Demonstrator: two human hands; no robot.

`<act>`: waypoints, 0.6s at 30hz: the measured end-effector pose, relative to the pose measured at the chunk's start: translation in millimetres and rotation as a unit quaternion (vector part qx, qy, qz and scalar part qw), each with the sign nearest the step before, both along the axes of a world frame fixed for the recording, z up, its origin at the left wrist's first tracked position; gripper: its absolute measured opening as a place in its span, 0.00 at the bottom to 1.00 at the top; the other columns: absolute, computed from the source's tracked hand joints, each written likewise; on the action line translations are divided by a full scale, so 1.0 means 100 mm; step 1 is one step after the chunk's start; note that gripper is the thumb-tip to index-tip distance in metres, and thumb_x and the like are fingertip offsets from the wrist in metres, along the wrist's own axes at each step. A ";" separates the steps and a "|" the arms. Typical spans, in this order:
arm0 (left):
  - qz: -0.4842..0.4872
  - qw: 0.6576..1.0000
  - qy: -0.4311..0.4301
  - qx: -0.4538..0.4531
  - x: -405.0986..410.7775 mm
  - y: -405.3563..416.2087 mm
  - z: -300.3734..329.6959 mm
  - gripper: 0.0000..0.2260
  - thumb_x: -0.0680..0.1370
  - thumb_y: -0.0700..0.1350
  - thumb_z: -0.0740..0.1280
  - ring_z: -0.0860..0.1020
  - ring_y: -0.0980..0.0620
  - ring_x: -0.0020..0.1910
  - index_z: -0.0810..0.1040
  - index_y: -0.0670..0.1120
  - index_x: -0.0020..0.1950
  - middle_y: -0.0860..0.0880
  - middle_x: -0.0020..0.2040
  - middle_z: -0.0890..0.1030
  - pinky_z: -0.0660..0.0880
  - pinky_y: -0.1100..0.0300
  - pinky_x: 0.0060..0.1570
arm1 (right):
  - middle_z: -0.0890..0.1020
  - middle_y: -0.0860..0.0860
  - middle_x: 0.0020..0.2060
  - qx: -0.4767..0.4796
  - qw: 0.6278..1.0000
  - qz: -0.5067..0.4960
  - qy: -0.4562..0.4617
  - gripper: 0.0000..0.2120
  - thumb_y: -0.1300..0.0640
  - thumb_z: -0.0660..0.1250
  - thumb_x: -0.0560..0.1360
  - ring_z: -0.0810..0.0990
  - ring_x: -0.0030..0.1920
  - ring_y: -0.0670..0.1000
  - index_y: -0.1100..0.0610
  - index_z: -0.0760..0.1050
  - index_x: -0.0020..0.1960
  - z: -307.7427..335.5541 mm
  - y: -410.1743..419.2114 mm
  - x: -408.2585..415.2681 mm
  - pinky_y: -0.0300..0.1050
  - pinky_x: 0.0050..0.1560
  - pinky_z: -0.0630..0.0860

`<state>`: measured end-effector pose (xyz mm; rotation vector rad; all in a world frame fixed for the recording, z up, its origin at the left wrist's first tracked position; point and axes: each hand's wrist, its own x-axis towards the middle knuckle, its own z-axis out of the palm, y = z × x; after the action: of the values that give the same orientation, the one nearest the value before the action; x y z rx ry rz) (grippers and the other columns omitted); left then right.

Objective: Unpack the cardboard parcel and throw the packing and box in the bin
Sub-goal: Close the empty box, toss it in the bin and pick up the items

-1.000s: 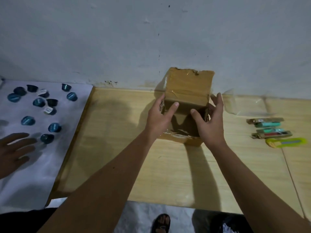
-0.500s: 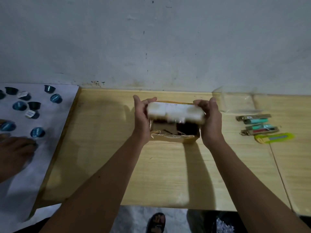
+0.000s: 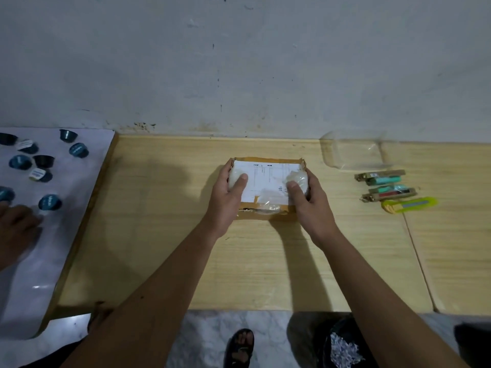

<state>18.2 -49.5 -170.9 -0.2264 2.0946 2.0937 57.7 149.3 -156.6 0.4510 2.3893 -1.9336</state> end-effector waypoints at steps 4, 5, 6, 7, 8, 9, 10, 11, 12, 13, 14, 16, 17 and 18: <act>0.015 0.999 0.029 -0.015 0.13 0.32 0.20 0.25 0.84 0.46 0.68 0.80 0.69 0.59 0.68 0.51 0.80 0.66 0.62 0.80 0.77 0.70 0.54 | 0.83 0.43 0.61 -0.009 0.998 -0.058 0.026 0.23 0.43 0.64 0.82 0.83 0.59 0.41 0.46 0.67 0.75 0.15 0.13 0.21 0.51 0.64 0.80; 0.009 0.999 0.034 -0.016 0.16 0.43 0.27 0.25 0.84 0.46 0.69 0.80 0.66 0.61 0.67 0.51 0.80 0.62 0.66 0.80 0.78 0.65 0.59 | 0.83 0.43 0.61 -0.008 0.997 -0.076 0.032 0.23 0.43 0.64 0.82 0.83 0.59 0.41 0.46 0.67 0.75 0.21 0.20 0.28 0.50 0.63 0.80; -0.002 0.999 0.038 -0.016 0.19 0.55 0.33 0.26 0.83 0.46 0.69 0.79 0.62 0.65 0.67 0.52 0.80 0.58 0.69 0.79 0.77 0.60 0.65 | 0.83 0.43 0.61 -0.005 0.995 -0.094 0.038 0.23 0.43 0.64 0.82 0.82 0.59 0.40 0.46 0.67 0.75 0.27 0.28 0.36 0.49 0.63 0.80; -0.015 0.999 0.042 -0.016 0.23 0.68 0.39 0.26 0.83 0.46 0.69 0.79 0.59 0.67 0.67 0.52 0.80 0.56 0.71 0.78 0.76 0.55 0.69 | 0.82 0.43 0.62 -0.001 0.993 -0.113 0.043 0.23 0.44 0.64 0.83 0.82 0.60 0.41 0.46 0.67 0.75 0.34 0.38 0.44 0.49 0.64 0.80; -0.029 0.998 0.045 -0.017 0.28 0.82 0.45 0.26 0.83 0.47 0.69 0.78 0.58 0.68 0.67 0.53 0.81 0.55 0.72 0.77 0.74 0.53 0.71 | 0.82 0.43 0.63 0.001 0.990 -0.135 0.046 0.23 0.45 0.64 0.83 0.82 0.61 0.42 0.47 0.67 0.76 0.39 0.50 0.53 0.50 0.65 0.79; -0.045 0.998 0.049 -0.018 0.33 0.97 0.50 0.26 0.83 0.48 0.69 0.77 0.57 0.69 0.67 0.53 0.81 0.55 0.73 0.77 0.74 0.51 0.72 | 0.82 0.44 0.63 0.000 0.986 -0.156 0.050 0.22 0.46 0.64 0.83 0.81 0.62 0.43 0.48 0.67 0.76 0.45 0.62 0.63 0.51 0.66 0.78; -0.062 0.996 0.054 -0.019 0.40 1.14 0.55 0.26 0.83 0.48 0.69 0.77 0.58 0.69 0.67 0.53 0.80 0.55 0.73 0.77 0.73 0.51 0.72 | 0.82 0.45 0.64 0.001 0.983 -0.176 0.055 0.22 0.47 0.64 0.83 0.81 0.62 0.44 0.48 0.67 0.76 0.51 0.76 0.74 0.52 0.66 0.78; -0.077 0.995 0.061 -0.018 0.47 1.31 0.59 0.25 0.84 0.48 0.69 0.77 0.58 0.70 0.67 0.54 0.80 0.56 0.73 0.77 0.73 0.51 0.73 | 0.81 0.46 0.64 0.007 0.979 -0.193 0.058 0.23 0.47 0.64 0.83 0.81 0.63 0.45 0.49 0.67 0.76 0.56 0.91 0.87 0.54 0.67 0.77; -0.091 0.993 0.066 -0.016 0.55 1.50 0.62 0.25 0.84 0.48 0.69 0.77 0.58 0.69 0.67 0.53 0.80 0.56 0.73 0.77 0.73 0.51 0.73 | 0.81 0.46 0.65 0.015 0.976 -0.209 0.057 0.23 0.47 0.64 0.83 0.81 0.64 0.46 0.49 0.66 0.77 0.60 1.07 1.02 0.55 0.67 0.77; -0.105 0.992 0.071 -0.013 0.64 1.71 0.65 0.25 0.83 0.47 0.69 0.77 0.58 0.69 0.68 0.53 0.80 0.56 0.73 0.77 0.73 0.52 0.72 | 0.81 0.46 0.66 0.023 0.972 -0.228 0.055 0.25 0.46 0.63 0.83 0.80 0.65 0.47 0.48 0.65 0.78 0.64 1.24 1.17 0.56 0.67 0.77; -0.120 0.990 0.072 -0.009 0.75 1.92 0.67 0.25 0.83 0.47 0.69 0.77 0.59 0.69 0.68 0.53 0.79 0.57 0.72 0.77 0.73 0.53 0.72 | 0.80 0.46 0.66 0.030 0.967 -0.249 0.052 0.26 0.45 0.63 0.83 0.80 0.65 0.47 0.48 0.64 0.78 0.68 1.42 1.34 0.56 0.67 0.77; -0.157 0.985 0.073 -0.001 1.03 2.37 0.69 0.26 0.82 0.48 0.70 0.78 0.64 0.66 0.69 0.53 0.79 0.63 0.69 0.78 0.75 0.59 0.68 | 0.79 0.46 0.67 0.040 0.953 -0.296 0.048 0.28 0.42 0.63 0.82 0.80 0.65 0.48 0.47 0.63 0.79 0.72 1.77 1.73 0.56 0.66 0.78; -0.180 0.981 0.071 0.003 1.20 2.59 0.69 0.26 0.82 0.49 0.70 0.78 0.65 0.66 0.69 0.53 0.79 0.66 0.68 0.78 0.76 0.61 0.67 | 0.79 0.46 0.68 0.041 0.945 -0.321 0.044 0.28 0.41 0.63 0.81 0.80 0.66 0.48 0.46 0.63 0.79 0.72 1.92 1.96 0.55 0.65 0.79; -0.204 0.977 0.066 0.003 1.38 2.79 0.66 0.26 0.82 0.49 0.70 0.77 0.65 0.67 0.68 0.53 0.80 0.65 0.69 0.78 0.75 0.60 0.68 | 0.79 0.46 0.68 0.041 0.936 -0.346 0.039 0.28 0.41 0.63 0.81 0.80 0.65 0.47 0.46 0.63 0.78 0.71 2.07 2.20 0.52 0.63 0.80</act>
<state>156.4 229.3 -104.5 0.3274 1.9934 1.9086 277.6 355.9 -85.2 1.4088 2.5890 -2.0953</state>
